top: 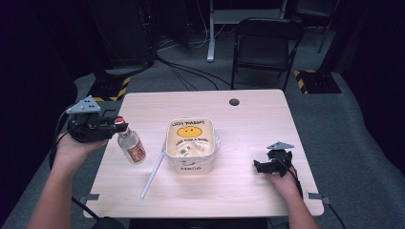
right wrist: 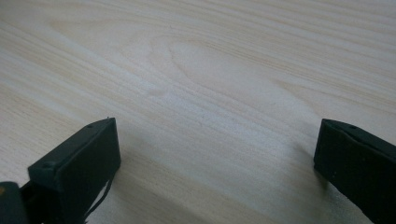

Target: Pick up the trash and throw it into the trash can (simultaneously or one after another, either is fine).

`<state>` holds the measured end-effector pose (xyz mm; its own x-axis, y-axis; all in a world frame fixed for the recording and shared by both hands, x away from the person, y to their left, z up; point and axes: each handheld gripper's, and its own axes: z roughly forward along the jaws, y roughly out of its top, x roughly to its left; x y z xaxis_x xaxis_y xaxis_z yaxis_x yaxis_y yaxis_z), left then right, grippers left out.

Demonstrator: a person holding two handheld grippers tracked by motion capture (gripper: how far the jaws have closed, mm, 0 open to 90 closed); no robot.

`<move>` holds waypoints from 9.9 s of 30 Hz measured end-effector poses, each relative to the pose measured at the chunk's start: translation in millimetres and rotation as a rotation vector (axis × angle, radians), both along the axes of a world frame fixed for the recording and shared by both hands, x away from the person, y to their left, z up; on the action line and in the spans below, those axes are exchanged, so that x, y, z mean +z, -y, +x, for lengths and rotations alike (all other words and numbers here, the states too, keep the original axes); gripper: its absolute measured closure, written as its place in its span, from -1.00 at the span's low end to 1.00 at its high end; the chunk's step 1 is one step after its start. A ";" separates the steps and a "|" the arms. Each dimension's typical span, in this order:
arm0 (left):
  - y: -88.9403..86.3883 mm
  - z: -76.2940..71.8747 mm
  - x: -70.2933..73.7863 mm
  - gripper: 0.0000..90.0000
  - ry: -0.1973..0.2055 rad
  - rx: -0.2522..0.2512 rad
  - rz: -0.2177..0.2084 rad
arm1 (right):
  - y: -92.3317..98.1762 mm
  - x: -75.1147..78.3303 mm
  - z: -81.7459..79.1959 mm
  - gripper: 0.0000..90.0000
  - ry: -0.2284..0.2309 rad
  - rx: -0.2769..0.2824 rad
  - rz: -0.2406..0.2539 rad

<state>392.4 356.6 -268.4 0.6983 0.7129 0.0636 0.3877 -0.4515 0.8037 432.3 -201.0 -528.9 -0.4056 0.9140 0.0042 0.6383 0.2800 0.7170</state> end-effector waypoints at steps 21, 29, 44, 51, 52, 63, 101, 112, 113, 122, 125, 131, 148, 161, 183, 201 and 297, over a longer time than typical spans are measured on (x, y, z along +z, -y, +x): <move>28.0 8.8 41.1 0.39 0.040 -0.051 -0.004 | 0.1 0.0 0.0 -1.00 0.000 0.001 0.000; 38.2 11.1 53.4 0.39 0.050 -0.069 0.010 | 0.1 0.0 0.0 -1.00 0.000 0.001 -0.001; 71.2 21.7 70.9 0.39 0.065 -0.120 0.002 | 0.2 0.0 0.1 -1.00 0.001 0.002 -0.001; 86.0 28.6 72.2 0.39 0.071 -0.134 -0.018 | 0.1 0.0 0.1 -1.00 0.000 0.000 0.000; 87.5 29.3 72.2 0.39 0.072 -0.136 -0.021 | 0.2 0.0 0.0 -1.00 0.000 0.002 -0.001; 105.5 40.4 67.7 0.39 0.070 -0.142 -0.024 | 0.2 0.1 -0.1 -1.00 -0.001 0.004 -0.001; 141.8 69.4 20.8 0.39 0.033 -0.117 -0.025 | 0.1 0.0 0.1 -1.00 0.000 0.001 0.000; 140.2 77.4 -7.0 0.39 0.013 -0.088 -0.031 | 0.3 0.1 0.0 -1.00 -0.001 0.004 -0.002; 139.7 78.2 -8.8 0.39 0.010 -0.085 -0.027 | 0.1 0.0 0.0 -1.00 0.000 0.000 0.000; 135.4 84.0 -27.0 0.39 0.000 -0.059 -0.049 | 0.5 0.1 0.5 -1.00 -0.001 0.012 -0.002; 133.8 85.1 -32.9 0.39 0.000 -0.052 -0.051 | 0.5 0.1 0.5 -1.00 -0.001 0.013 -0.002; 128.8 87.2 -43.7 0.39 0.007 -0.034 -0.065 | 0.5 0.1 0.6 -1.00 -0.001 0.013 -0.002; 128.2 90.2 -69.0 0.39 -0.009 -0.030 -0.059 | 0.3 0.0 0.8 -1.00 -0.001 0.015 -0.001; 129.8 89.1 -81.3 0.38 -0.005 -0.035 -0.049 | 0.4 0.0 0.9 -1.00 -0.001 0.017 -0.001; 109.3 66.4 -72.7 0.08 -0.012 -0.031 -0.071 | 0.3 0.0 0.9 -1.00 -0.001 0.017 -0.001; 70.9 45.9 -85.7 0.16 -0.034 -0.003 -0.089 | 0.2 0.0 0.6 -1.00 -0.001 0.016 -0.001; 40.5 -5.9 -232.3 0.52 -0.292 0.197 0.013 | -0.3 0.0 0.0 -1.00 -0.001 0.012 -0.001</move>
